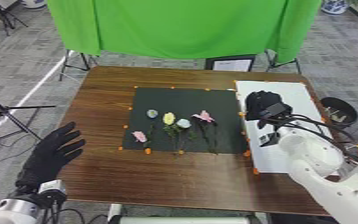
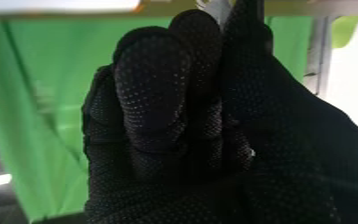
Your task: Arrange flowers
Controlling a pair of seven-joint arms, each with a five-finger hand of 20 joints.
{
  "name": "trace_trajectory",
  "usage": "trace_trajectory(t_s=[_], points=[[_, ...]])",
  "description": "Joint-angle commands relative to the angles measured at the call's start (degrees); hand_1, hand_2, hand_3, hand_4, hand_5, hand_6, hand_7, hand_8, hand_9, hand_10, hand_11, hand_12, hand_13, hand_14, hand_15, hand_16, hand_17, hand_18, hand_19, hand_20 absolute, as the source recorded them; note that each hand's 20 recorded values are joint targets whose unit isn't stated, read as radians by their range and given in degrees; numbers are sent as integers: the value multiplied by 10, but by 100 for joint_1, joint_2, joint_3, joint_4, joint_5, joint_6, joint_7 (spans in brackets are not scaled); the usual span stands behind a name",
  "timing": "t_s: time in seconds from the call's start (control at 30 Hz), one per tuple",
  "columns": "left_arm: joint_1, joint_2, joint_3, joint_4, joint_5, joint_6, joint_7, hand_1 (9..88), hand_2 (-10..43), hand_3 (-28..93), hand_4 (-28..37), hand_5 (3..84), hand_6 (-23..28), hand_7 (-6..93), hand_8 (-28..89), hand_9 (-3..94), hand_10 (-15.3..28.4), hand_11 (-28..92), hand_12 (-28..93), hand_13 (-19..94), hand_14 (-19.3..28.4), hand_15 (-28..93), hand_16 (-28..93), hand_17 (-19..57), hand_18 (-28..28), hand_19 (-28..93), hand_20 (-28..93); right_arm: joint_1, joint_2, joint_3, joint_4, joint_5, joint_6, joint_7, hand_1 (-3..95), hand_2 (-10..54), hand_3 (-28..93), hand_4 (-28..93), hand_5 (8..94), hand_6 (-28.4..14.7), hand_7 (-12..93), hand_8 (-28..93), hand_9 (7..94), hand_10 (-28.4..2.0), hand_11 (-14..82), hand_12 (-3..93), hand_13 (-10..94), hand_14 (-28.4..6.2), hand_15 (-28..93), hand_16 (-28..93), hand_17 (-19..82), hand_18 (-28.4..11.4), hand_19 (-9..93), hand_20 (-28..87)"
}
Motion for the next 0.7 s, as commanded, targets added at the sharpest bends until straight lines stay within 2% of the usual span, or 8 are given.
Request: trace_trajectory(t_s=[0.03,0.4,0.7], points=[[-28,-63,67,14,9,-22,-83,262,-9,703,-278,272,44,248,-125,253,121,227,183,206,164,338,0,-96,226,426,92,-308,-274,-183,-44,-92,-194,-110,454,-95,867,-261,707,18,504,-23,896,-58,224,448,863,-23,503,283,343,-162,752,407],[35,-126,53,-17,8,13,-55,262,-8,702,-277,273,45,246,-125,253,121,227,183,206,165,338,-1,-96,226,426,92,-263,-433,-241,-25,-143,-383,-267,421,-95,863,-263,699,18,509,1,885,-63,247,441,852,-26,519,285,336,-162,747,417],[41,-127,8,-21,16,2,-112,262,-9,703,-276,273,45,247,-125,253,121,227,183,205,166,338,0,-97,227,426,91,-433,-363,40,-149,-149,-924,-367,336,-95,826,-282,650,16,496,28,808,-84,380,306,806,-33,538,278,305,-169,709,443]])
